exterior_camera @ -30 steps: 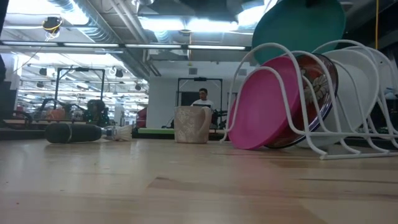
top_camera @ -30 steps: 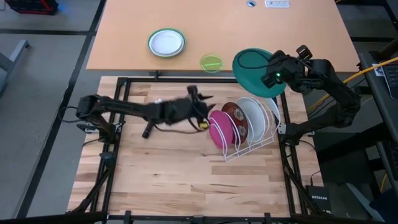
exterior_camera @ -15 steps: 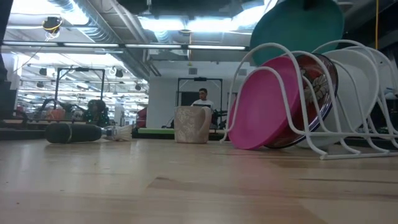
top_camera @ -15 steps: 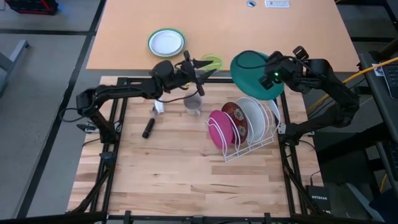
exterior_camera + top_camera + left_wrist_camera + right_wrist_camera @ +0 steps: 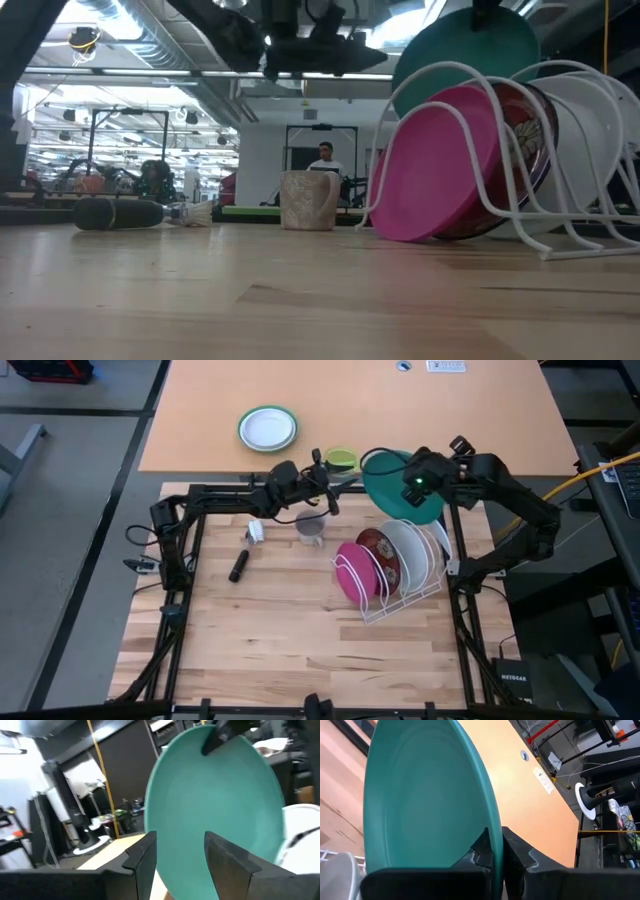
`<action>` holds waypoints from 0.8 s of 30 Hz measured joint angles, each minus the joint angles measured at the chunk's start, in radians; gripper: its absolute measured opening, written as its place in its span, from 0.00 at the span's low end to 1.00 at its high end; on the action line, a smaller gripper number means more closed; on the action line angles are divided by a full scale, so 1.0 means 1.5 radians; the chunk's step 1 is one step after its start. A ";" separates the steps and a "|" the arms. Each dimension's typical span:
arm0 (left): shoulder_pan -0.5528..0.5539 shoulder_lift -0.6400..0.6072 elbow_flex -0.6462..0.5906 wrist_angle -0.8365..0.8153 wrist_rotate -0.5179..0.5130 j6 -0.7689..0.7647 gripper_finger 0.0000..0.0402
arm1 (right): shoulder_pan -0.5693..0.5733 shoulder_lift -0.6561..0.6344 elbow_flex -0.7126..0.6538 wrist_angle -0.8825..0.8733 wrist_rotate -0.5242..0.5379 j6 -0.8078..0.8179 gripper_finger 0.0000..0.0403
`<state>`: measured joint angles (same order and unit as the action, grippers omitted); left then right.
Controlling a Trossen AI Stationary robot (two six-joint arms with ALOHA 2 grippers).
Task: Sort dishes
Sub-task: Put the green plate in the white dish rack
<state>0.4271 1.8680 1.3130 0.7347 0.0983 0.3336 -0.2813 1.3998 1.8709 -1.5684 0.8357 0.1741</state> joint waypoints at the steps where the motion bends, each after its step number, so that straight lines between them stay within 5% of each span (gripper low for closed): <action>1: 0.000 0.009 0.003 0.016 -0.008 0.004 0.39 | 0.000 0.006 0.000 0.000 0.000 0.000 0.05; 24: 0.037 0.127 0.112 0.020 0.015 -0.039 0.39 | 0.037 0.045 0.000 0.015 -0.013 -0.005 0.05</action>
<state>0.4823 2.0586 1.4815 0.7652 0.1211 0.2755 -0.2261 1.4666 1.8706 -1.5452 0.8160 0.1664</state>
